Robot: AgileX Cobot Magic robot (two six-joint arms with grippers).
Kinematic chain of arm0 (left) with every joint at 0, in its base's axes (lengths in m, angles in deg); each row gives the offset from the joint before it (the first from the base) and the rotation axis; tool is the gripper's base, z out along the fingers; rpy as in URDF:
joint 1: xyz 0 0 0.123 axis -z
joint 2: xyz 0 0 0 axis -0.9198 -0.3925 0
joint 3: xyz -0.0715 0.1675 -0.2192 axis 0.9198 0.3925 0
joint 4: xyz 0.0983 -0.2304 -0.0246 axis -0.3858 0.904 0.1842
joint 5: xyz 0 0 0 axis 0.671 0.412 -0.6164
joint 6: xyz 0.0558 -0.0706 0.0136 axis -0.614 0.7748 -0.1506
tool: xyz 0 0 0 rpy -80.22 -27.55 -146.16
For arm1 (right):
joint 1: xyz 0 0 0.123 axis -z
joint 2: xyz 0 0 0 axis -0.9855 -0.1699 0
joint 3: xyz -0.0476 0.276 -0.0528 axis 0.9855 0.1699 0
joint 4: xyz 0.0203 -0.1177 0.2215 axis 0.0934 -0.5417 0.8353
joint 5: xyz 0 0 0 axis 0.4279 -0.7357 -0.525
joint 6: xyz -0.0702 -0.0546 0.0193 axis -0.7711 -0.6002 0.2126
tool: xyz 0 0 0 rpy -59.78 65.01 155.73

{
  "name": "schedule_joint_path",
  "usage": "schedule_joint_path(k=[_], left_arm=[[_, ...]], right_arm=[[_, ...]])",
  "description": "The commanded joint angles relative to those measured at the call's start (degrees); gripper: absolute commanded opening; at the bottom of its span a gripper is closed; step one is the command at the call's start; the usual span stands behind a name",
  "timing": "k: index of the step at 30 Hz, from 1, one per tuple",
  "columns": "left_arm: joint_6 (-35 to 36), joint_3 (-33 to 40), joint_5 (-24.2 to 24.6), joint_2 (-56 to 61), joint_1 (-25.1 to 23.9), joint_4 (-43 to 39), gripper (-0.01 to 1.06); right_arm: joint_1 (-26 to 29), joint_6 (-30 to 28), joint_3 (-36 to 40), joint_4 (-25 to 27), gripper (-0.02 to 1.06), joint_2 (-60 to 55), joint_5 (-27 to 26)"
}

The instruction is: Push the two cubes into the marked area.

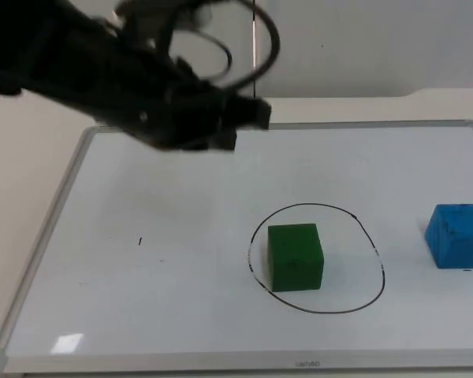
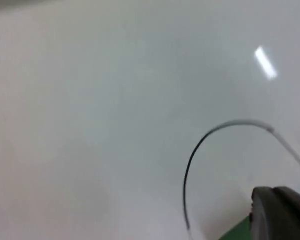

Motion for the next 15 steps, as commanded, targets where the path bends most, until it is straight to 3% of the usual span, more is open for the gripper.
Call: schedule_joint_path(k=[1,12,15], left_arm=[[0.1,-0.2,0.7,5.8,0.0,-2.2,0.0],[0.1,-0.2,3.7,22.6,0.0,-5.8,0.0],[4.9,-0.2,6.2,27.4,0.0,-11.2,0.0]], right_arm=[[0.4,-0.1,0.1,0.2,1.05,0.3,-0.4],[0.4,-0.1,0.1,0.2,1.05,0.3,-0.4],[0.4,-0.1,0.1,0.2,1.05,0.3,-0.4]])
